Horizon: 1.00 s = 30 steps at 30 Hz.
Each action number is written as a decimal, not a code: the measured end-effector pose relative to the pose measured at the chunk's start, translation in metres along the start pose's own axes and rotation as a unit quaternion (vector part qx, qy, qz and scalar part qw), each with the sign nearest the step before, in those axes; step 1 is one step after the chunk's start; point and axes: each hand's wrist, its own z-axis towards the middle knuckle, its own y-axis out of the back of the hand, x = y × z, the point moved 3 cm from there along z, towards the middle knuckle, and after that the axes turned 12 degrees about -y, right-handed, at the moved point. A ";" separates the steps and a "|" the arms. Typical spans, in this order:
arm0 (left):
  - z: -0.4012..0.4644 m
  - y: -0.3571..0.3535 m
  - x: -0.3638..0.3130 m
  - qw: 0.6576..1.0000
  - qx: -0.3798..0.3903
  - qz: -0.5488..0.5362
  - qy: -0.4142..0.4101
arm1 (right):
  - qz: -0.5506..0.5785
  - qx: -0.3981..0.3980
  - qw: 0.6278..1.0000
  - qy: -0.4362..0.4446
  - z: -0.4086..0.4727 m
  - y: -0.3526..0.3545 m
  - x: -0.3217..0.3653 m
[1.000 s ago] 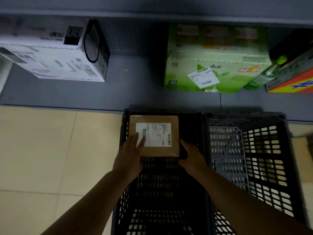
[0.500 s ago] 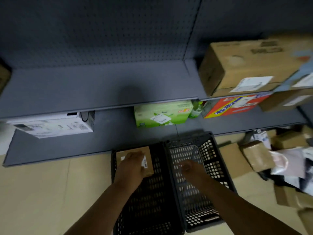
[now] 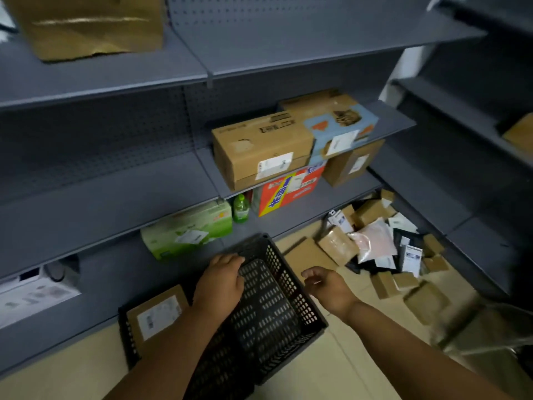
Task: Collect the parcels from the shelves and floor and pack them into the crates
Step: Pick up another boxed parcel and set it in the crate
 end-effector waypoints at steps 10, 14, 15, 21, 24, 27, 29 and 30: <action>0.066 -0.073 -0.193 0.999 -0.007 -0.023 -0.040 | 0.016 -0.065 0.998 -0.003 -0.007 0.204 -0.114; 0.084 -0.103 -0.253 0.997 -0.022 -0.052 -0.052 | -0.003 -0.101 0.995 -0.013 -0.007 0.291 -0.155; 0.087 -0.108 -0.262 0.997 -0.025 -0.054 -0.052 | -0.008 -0.112 0.994 -0.015 -0.005 0.309 -0.163; 0.105 -0.128 -0.284 0.997 -0.025 -0.061 -0.029 | 0.005 -0.113 0.993 -0.025 0.020 0.367 -0.188; 0.115 -0.134 -0.285 0.997 -0.028 -0.069 -0.019 | 0.013 -0.107 0.994 -0.027 0.036 0.372 -0.189; 0.129 -0.141 -0.286 0.996 -0.031 -0.080 -0.003 | 0.021 -0.092 0.995 -0.025 0.054 0.374 -0.184; 0.142 -0.148 -0.285 0.996 -0.023 -0.085 0.000 | 0.013 -0.085 0.996 -0.025 0.069 0.376 -0.177; 0.150 -0.152 -0.284 0.996 -0.018 -0.087 0.002 | 0.009 -0.080 0.996 -0.025 0.076 0.378 -0.172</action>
